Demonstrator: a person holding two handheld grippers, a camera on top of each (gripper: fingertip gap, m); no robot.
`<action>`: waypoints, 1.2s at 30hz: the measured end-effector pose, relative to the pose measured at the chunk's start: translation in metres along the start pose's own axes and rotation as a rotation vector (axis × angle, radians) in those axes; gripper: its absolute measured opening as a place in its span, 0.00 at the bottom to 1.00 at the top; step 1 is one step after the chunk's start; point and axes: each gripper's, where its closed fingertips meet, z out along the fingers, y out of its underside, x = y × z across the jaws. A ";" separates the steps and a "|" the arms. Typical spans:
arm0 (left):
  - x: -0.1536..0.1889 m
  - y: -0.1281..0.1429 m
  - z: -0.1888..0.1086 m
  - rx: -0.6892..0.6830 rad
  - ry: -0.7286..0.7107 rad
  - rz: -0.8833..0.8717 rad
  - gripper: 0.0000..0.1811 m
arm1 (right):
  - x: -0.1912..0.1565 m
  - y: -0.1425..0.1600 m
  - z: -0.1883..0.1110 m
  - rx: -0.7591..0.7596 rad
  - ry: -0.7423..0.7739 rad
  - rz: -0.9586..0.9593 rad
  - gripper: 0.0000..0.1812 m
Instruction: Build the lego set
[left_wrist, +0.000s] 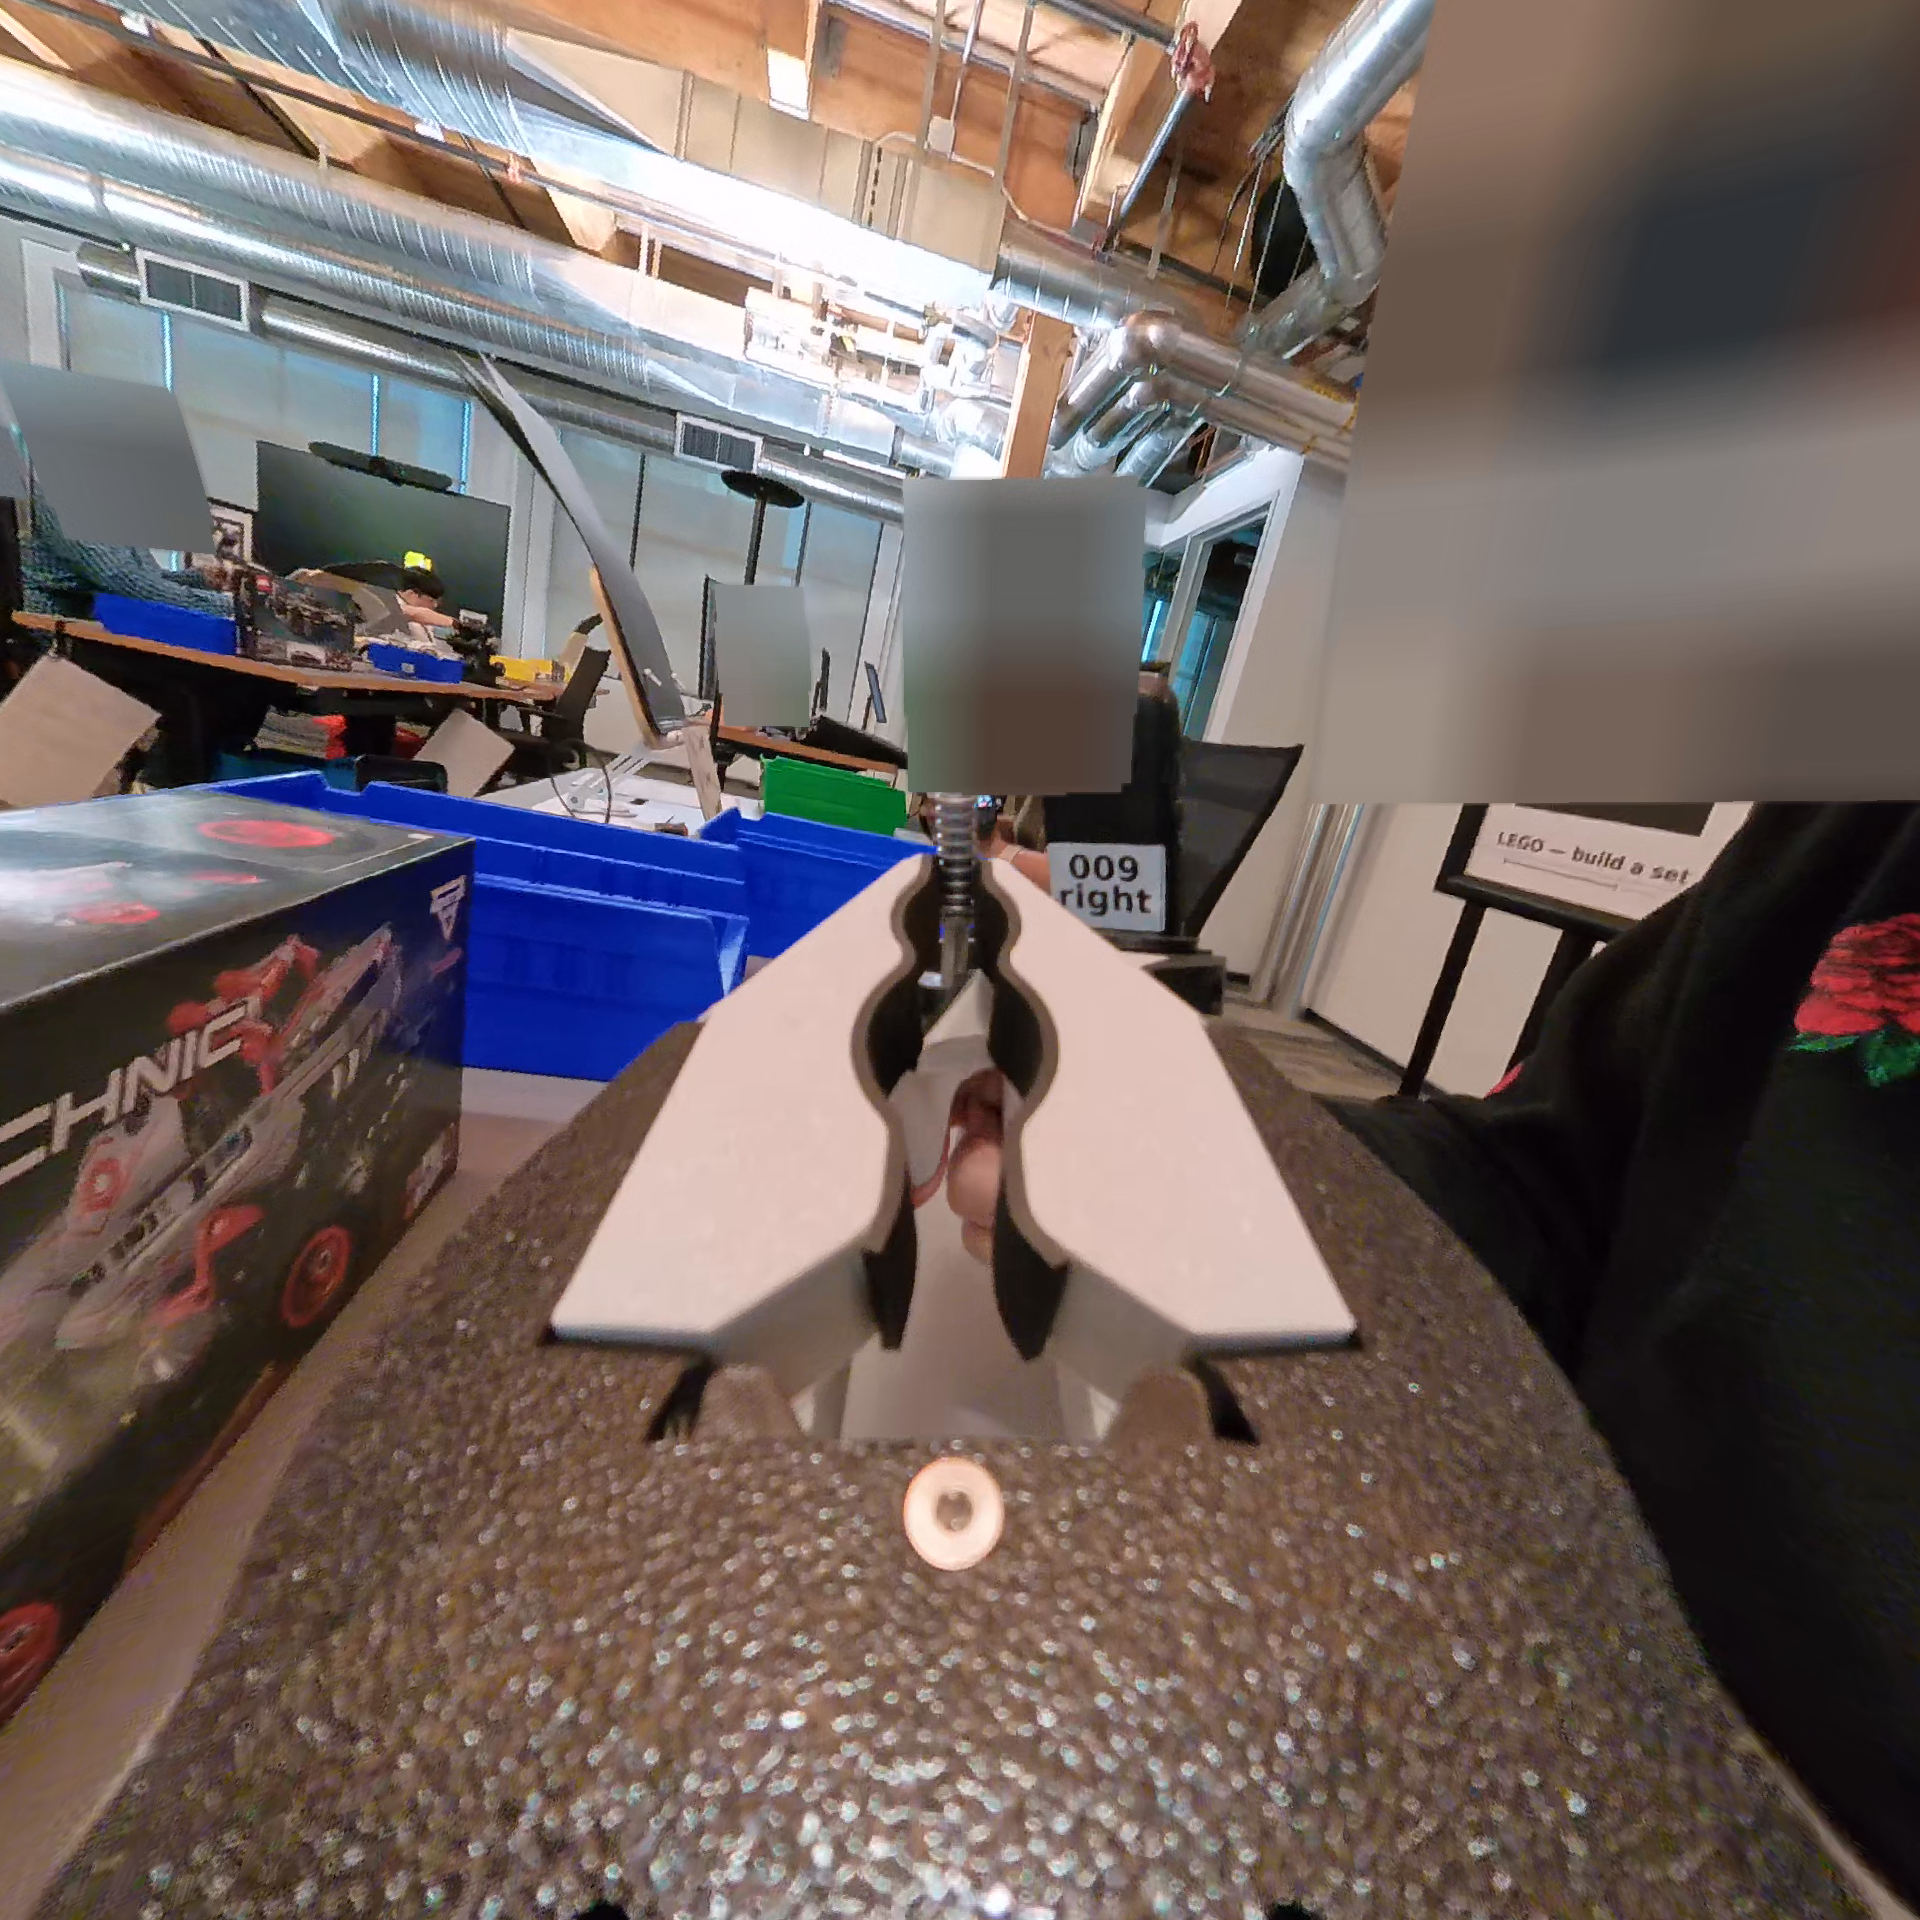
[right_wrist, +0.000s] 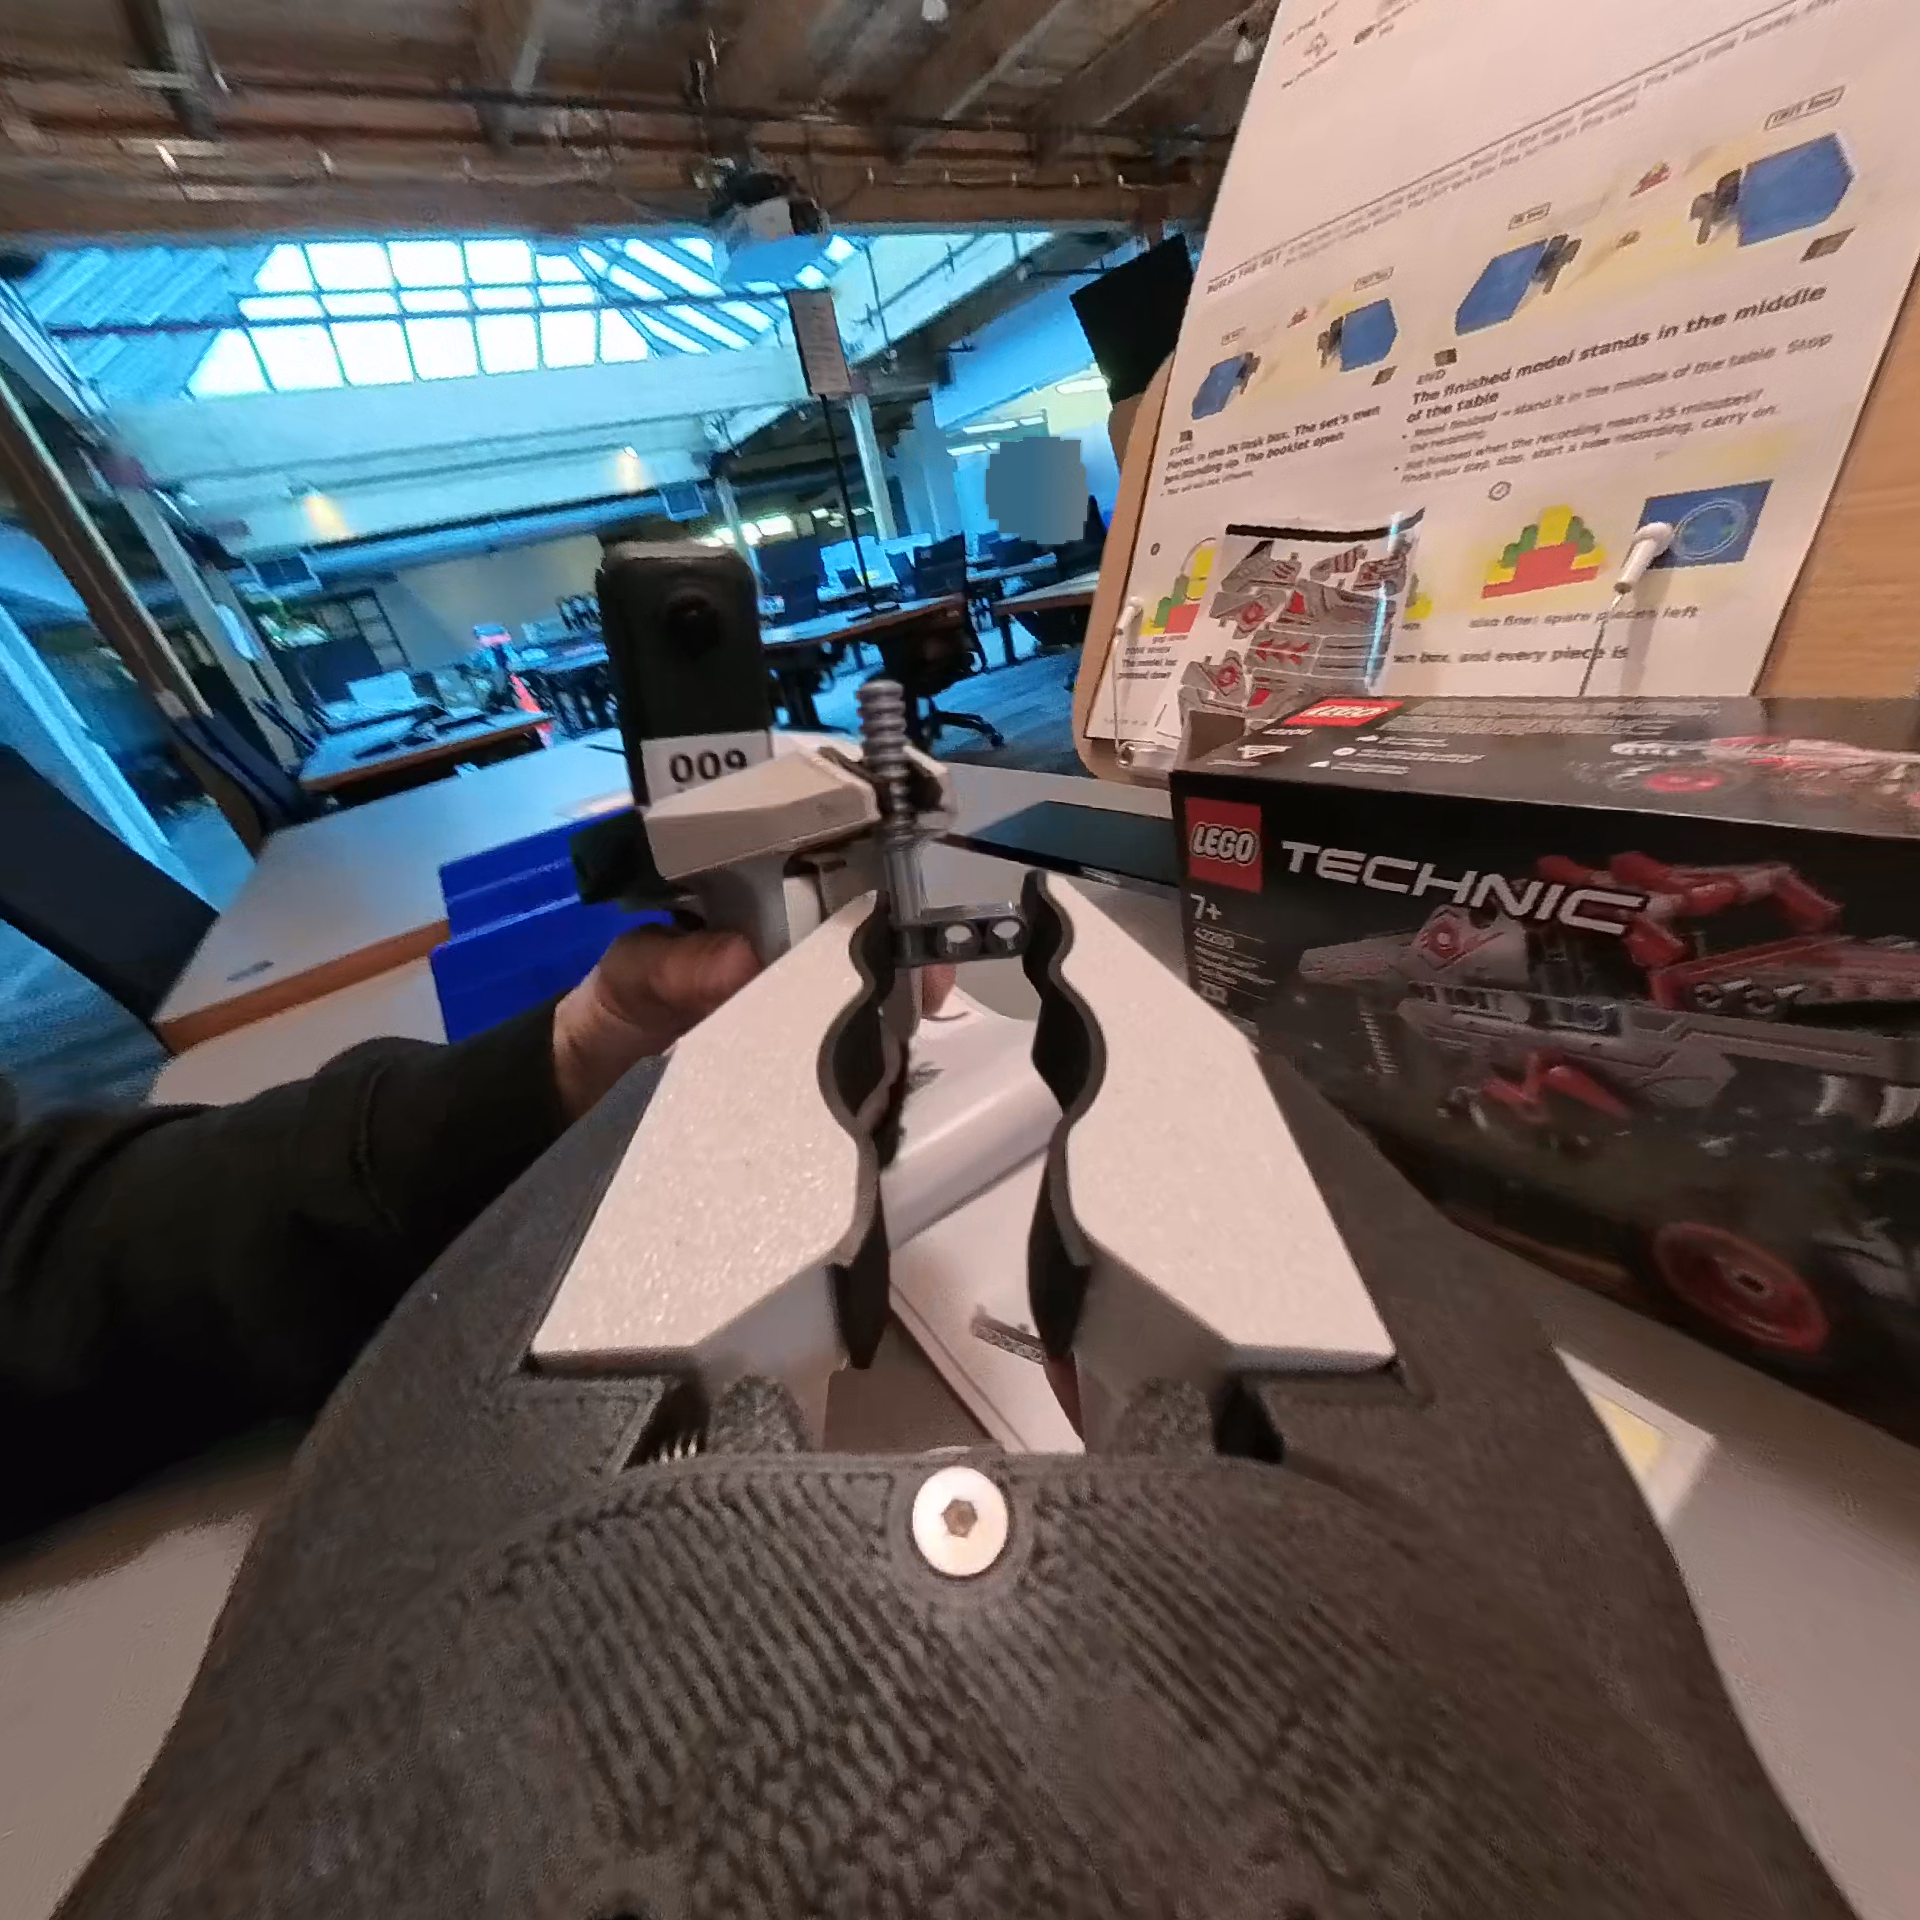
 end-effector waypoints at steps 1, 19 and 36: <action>0.000 0.000 0.000 0.014 0.007 -0.012 0.02 | -0.001 -0.001 0.000 0.008 -0.011 0.021 0.13; 0.012 0.002 -0.010 -0.137 0.011 0.164 0.11 | -0.009 0.005 0.002 -0.035 -0.038 -0.165 0.14; 0.000 0.053 -0.053 -0.891 -0.152 0.584 0.11 | -0.003 0.060 -0.004 -0.344 -0.020 -0.657 0.14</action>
